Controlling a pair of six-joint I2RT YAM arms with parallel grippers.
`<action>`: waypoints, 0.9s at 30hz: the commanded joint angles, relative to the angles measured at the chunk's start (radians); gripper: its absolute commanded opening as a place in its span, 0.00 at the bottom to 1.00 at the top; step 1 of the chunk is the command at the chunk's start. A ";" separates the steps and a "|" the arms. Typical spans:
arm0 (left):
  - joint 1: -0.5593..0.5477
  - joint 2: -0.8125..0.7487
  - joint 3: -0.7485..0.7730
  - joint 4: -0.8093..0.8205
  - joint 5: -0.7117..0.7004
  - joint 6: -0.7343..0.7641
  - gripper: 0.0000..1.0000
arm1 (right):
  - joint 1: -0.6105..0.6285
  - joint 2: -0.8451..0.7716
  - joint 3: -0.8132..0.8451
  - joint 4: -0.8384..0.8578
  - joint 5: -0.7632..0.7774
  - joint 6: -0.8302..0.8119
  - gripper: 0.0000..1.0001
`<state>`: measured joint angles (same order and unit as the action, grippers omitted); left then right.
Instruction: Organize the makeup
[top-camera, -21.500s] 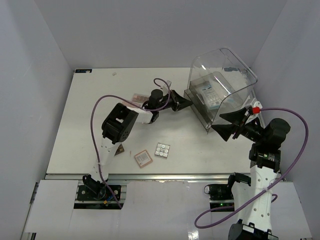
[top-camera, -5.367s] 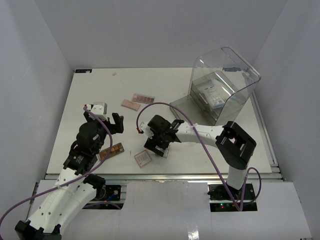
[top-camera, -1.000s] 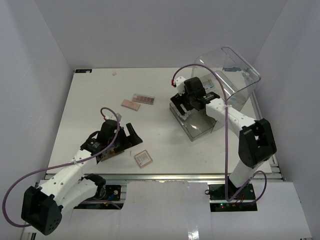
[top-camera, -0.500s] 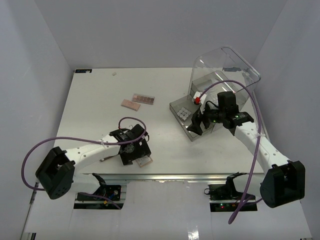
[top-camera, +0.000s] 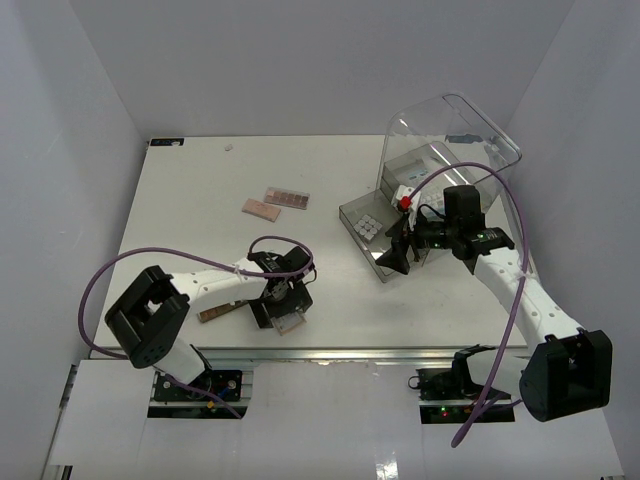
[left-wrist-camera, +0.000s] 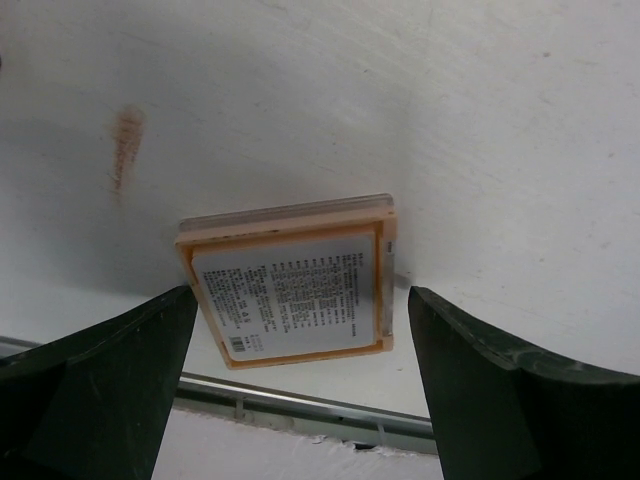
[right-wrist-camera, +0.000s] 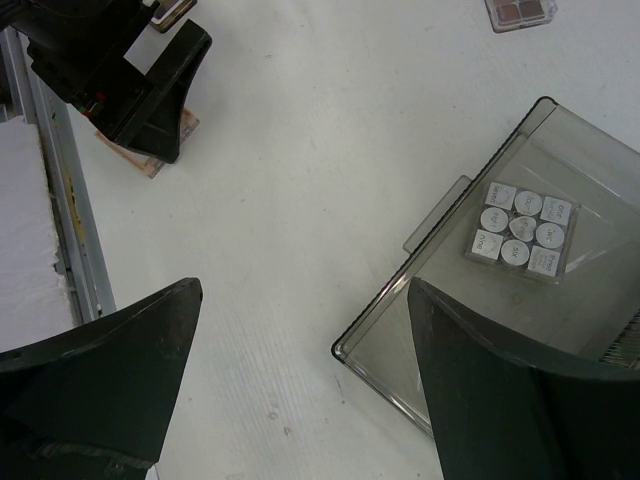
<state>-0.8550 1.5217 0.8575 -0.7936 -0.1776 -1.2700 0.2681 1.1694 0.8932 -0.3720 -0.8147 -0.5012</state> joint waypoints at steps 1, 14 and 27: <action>-0.006 0.034 0.018 0.016 -0.015 -0.072 0.96 | -0.014 -0.016 -0.001 0.002 -0.048 -0.003 0.90; -0.037 -0.043 0.085 0.064 -0.054 0.012 0.24 | -0.065 -0.054 -0.002 0.002 -0.066 -0.001 0.90; -0.053 0.253 0.700 0.290 0.018 0.386 0.08 | -0.205 -0.314 -0.064 0.059 -0.091 -0.015 0.90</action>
<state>-0.9062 1.6391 1.3367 -0.5872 -0.1882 -1.0225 0.1193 0.9456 0.8583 -0.3645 -0.8669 -0.5116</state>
